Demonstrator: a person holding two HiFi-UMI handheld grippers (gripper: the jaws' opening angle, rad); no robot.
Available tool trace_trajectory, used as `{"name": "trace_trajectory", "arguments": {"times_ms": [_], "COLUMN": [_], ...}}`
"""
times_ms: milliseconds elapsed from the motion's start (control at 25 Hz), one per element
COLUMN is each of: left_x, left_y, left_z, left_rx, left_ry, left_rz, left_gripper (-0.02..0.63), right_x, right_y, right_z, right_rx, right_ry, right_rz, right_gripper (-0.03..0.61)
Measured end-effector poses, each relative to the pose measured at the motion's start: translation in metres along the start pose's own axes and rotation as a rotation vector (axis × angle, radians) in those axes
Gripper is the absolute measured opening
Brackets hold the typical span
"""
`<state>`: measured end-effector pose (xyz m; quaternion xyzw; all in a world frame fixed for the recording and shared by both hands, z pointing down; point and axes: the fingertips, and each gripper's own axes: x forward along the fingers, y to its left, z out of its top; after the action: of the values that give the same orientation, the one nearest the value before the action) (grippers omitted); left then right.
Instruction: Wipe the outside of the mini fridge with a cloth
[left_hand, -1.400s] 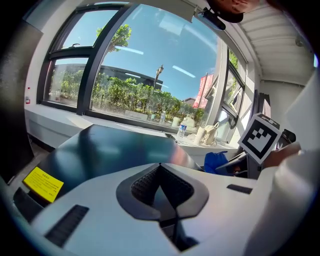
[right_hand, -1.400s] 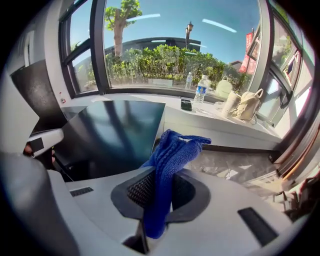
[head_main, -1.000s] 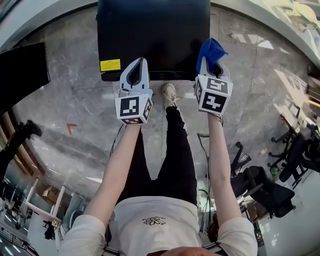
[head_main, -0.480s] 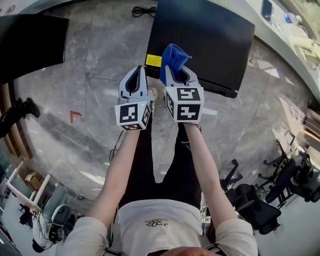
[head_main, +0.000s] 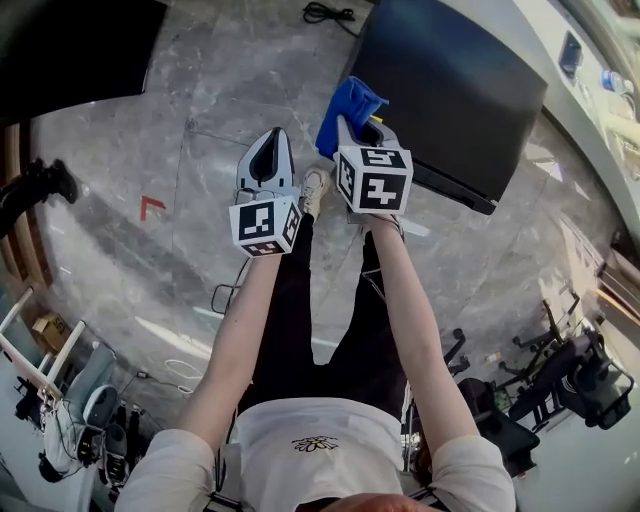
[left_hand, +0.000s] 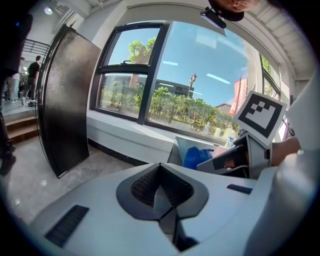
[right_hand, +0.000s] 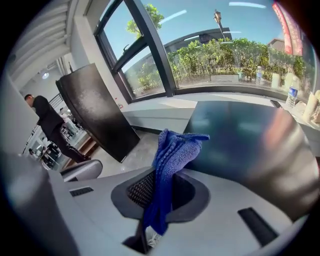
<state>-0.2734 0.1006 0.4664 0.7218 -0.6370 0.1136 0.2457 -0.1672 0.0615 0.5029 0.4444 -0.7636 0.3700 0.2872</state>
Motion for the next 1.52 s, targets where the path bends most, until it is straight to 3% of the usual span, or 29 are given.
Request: {"name": "trace_trajectory", "arguments": {"times_ms": [400, 1280, 1520], "left_x": [0.026, 0.059, 0.056], "left_y": [-0.061, -0.294, -0.343], "left_z": [-0.006, -0.043, -0.048], "left_rx": [0.028, 0.113, 0.137], "left_ry": [0.024, 0.077, 0.083], "left_rz": [-0.085, -0.303, -0.358], "left_gripper": [0.005, 0.005, 0.005], "right_x": [-0.026, -0.149, -0.177], "right_y": [-0.06, -0.266, -0.305], "right_z": [-0.032, -0.091, -0.111], "right_rx": [-0.035, 0.075, 0.084], "right_ry": [0.045, 0.033, 0.041], "right_rz": [-0.081, -0.275, -0.323], "right_gripper": [0.061, 0.061, 0.061]}}
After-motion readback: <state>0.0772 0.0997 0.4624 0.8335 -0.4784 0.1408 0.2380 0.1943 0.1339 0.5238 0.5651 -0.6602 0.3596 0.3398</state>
